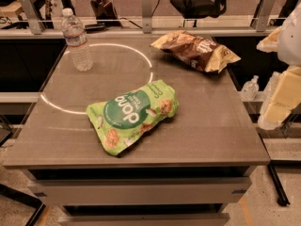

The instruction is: Pick green rice chip bag

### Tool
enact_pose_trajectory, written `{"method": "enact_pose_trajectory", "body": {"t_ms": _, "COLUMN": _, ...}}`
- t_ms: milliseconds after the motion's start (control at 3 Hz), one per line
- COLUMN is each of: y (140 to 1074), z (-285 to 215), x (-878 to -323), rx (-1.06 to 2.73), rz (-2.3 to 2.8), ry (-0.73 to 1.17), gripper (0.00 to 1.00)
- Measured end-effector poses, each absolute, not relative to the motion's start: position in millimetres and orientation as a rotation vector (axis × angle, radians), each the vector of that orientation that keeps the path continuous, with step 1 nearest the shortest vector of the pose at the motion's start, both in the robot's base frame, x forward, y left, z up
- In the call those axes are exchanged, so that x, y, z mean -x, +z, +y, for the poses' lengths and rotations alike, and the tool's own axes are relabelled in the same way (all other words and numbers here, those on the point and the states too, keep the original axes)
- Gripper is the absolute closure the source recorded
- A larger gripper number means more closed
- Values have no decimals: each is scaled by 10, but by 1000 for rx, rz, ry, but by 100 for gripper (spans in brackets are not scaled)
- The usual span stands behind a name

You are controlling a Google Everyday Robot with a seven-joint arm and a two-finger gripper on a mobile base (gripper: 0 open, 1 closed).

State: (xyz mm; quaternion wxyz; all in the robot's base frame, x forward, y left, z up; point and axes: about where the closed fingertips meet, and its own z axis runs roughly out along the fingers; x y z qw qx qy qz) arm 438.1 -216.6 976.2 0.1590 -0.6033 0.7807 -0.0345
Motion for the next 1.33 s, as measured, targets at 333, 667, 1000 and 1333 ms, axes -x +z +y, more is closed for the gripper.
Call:
{"method": "enact_pose_trajectory", "body": {"t_ms": 333, "y": 9763, "z": -2166, "x": -4381, "rx": 1725, "rz": 2231, "ry": -98, "gripper": 0}}
{"method": "enact_pose_trajectory", "body": {"t_ms": 667, "y": 9786, "z": -2114, "x": -4363, "rx": 1732, "rz": 2186, "ry": -53, "gripper": 0}}
{"method": "enact_pose_trajectory", "body": {"t_ms": 1000, "y": 9780, "z": -1935, "x": -4301, "rx": 1784, "rz": 2064, "ry": 54, "gripper": 0}}
{"method": "enact_pose_trajectory", "body": {"t_ms": 1333, "y": 9767, "z": -1701, "x": -4214, "rx": 1847, "rz": 1917, "ry": 102, "gripper": 0}}
